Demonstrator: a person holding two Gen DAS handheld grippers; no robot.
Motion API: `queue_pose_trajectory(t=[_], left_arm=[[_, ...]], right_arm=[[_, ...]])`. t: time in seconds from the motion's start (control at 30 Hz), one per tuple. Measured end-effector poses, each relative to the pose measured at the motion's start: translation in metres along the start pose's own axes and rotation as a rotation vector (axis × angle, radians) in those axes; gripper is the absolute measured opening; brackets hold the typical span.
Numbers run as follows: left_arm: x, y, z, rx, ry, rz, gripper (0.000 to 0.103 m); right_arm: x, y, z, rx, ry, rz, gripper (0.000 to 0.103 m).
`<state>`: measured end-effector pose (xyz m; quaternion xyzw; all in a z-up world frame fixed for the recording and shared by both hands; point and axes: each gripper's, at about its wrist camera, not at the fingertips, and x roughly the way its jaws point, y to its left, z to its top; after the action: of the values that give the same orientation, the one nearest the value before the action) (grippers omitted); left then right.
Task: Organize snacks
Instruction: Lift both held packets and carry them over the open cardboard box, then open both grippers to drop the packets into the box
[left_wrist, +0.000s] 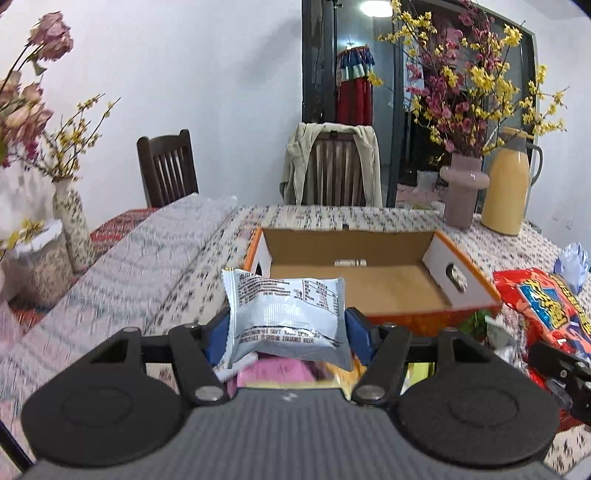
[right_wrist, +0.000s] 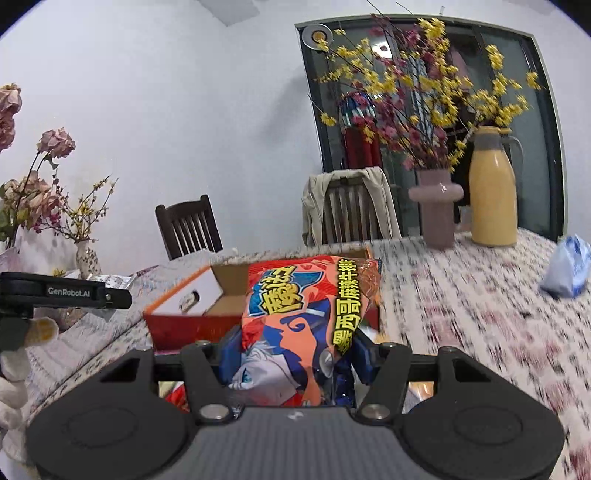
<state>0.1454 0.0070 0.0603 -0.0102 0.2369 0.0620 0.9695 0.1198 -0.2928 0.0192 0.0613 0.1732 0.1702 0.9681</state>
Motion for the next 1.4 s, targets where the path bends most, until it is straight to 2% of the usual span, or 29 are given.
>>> queue_pose_trajectory(t=[0.2,0.43,0.77,0.9,0.93,1.0,1.03,1.07,1.1,1.17,1.23,1.4], left_arm=[[0.029,0.006,0.030,-0.012,-0.016,-0.014,0.066],[0.072,0.013,0.049,-0.042,-0.007,-0.027,0.066],[0.147,0.013,0.057,-0.044,0.026,-0.029,0.065],[0.167,0.017,0.049,-0.048,0.034,-0.033,0.066],[0.171,0.018,0.048,-0.049,0.043,-0.036,0.066],[0.171,0.021,0.045,-0.064,0.043,-0.054,0.076],[0.170,0.023,0.045,-0.070,0.032,-0.062,0.080],[0.166,0.024,0.045,-0.072,0.016,-0.067,0.089],[0.163,0.024,0.045,-0.076,0.001,-0.065,0.100],[0.156,0.025,0.045,-0.087,-0.032,-0.061,0.103],[0.152,0.025,0.046,-0.092,-0.043,-0.064,0.103],[0.144,0.025,0.049,-0.106,-0.070,-0.053,0.103]], right_arm=[[0.046,0.008,0.034,-0.021,0.001,0.002,0.058],[0.116,0.012,0.066,-0.019,0.034,-0.015,0.058],[0.202,0.002,0.067,0.028,0.134,-0.062,0.058],[0.214,-0.004,0.059,0.031,0.141,-0.070,0.058],[0.215,-0.006,0.058,0.033,0.145,-0.071,0.060],[0.214,-0.007,0.056,0.038,0.143,-0.074,0.061],[0.212,-0.007,0.056,0.038,0.138,-0.079,0.066],[0.210,-0.006,0.056,0.037,0.128,-0.082,0.078],[0.207,-0.005,0.057,0.036,0.115,-0.088,0.084],[0.200,-0.004,0.057,0.036,0.081,-0.099,0.099],[0.195,-0.006,0.058,0.050,0.057,-0.101,0.103],[0.190,-0.009,0.060,0.070,0.040,-0.102,0.103]])
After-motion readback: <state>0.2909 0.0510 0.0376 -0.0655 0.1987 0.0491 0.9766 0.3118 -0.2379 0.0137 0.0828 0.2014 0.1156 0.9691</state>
